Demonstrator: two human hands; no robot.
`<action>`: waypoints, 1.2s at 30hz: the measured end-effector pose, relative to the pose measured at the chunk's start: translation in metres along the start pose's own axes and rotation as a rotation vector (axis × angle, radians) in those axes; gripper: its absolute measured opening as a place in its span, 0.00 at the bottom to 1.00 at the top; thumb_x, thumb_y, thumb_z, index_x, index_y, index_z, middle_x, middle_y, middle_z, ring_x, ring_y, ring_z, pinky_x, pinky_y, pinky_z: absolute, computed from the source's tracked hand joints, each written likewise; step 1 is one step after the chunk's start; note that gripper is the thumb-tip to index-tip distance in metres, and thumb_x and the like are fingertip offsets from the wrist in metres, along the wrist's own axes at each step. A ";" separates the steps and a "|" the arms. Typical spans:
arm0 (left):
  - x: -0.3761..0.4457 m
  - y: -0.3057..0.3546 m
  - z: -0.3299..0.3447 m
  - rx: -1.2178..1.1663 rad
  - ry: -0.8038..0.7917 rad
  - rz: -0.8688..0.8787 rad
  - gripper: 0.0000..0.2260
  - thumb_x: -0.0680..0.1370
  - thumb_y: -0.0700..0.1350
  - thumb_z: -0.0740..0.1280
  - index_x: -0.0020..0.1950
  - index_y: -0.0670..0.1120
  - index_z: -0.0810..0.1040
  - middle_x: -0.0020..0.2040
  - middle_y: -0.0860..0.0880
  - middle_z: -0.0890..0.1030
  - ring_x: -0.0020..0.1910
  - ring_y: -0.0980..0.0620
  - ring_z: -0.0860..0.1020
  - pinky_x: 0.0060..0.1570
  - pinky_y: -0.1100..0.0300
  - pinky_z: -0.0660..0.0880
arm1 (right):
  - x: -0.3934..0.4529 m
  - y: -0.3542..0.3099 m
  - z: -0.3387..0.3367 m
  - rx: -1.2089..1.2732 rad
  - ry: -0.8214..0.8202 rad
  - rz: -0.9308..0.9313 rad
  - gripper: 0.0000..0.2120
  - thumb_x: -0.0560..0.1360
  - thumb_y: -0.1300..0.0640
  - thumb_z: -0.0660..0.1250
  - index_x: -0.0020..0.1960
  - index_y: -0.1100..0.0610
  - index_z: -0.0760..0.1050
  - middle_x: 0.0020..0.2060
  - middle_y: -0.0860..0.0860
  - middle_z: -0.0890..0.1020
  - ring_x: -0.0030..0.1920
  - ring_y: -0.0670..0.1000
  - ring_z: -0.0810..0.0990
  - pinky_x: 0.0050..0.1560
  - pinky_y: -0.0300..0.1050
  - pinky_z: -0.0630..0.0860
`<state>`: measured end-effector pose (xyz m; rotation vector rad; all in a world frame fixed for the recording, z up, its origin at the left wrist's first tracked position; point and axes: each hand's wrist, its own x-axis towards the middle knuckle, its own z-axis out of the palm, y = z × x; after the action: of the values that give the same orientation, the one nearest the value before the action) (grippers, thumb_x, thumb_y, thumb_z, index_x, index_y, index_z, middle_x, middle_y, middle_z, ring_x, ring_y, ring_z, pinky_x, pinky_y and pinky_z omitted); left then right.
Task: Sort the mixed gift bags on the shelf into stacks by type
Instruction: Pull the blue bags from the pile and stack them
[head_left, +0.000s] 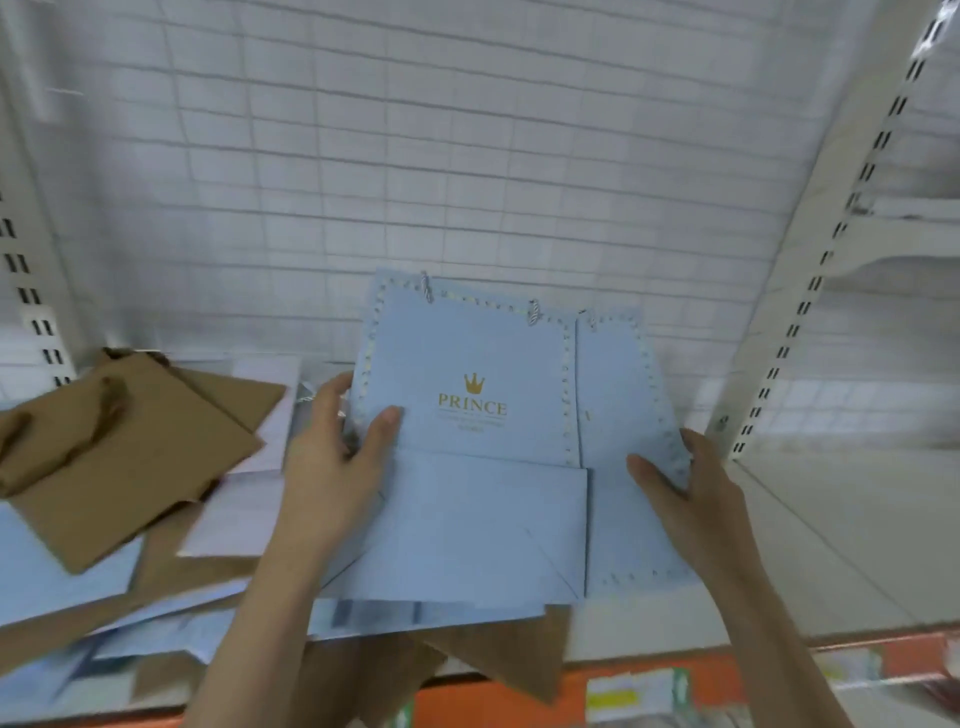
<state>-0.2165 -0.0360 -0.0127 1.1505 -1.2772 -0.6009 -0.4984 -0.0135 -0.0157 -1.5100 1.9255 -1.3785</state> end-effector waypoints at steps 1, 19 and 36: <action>-0.006 0.004 0.022 0.000 0.003 -0.001 0.15 0.76 0.49 0.67 0.61 0.55 0.69 0.51 0.54 0.82 0.44 0.55 0.82 0.44 0.51 0.79 | 0.005 0.018 -0.014 0.011 -0.009 0.020 0.22 0.75 0.52 0.66 0.67 0.55 0.65 0.43 0.48 0.76 0.35 0.38 0.70 0.31 0.35 0.66; -0.071 0.007 0.204 -0.022 -0.025 -0.128 0.09 0.76 0.44 0.67 0.54 0.54 0.73 0.48 0.58 0.79 0.37 0.68 0.77 0.38 0.69 0.73 | 0.057 0.156 -0.141 0.020 -0.039 0.238 0.19 0.74 0.53 0.68 0.62 0.55 0.68 0.37 0.39 0.73 0.36 0.38 0.71 0.32 0.35 0.66; -0.148 0.041 0.417 0.035 0.002 -0.277 0.18 0.72 0.48 0.72 0.59 0.46 0.72 0.43 0.48 0.82 0.37 0.50 0.79 0.34 0.62 0.76 | 0.156 0.291 -0.309 0.009 -0.123 0.132 0.17 0.78 0.56 0.61 0.67 0.54 0.68 0.39 0.45 0.78 0.37 0.42 0.76 0.32 0.32 0.68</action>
<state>-0.6554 -0.0264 -0.0843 1.3689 -1.1390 -0.7829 -0.9478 -0.0119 -0.0652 -1.4016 1.9035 -1.2086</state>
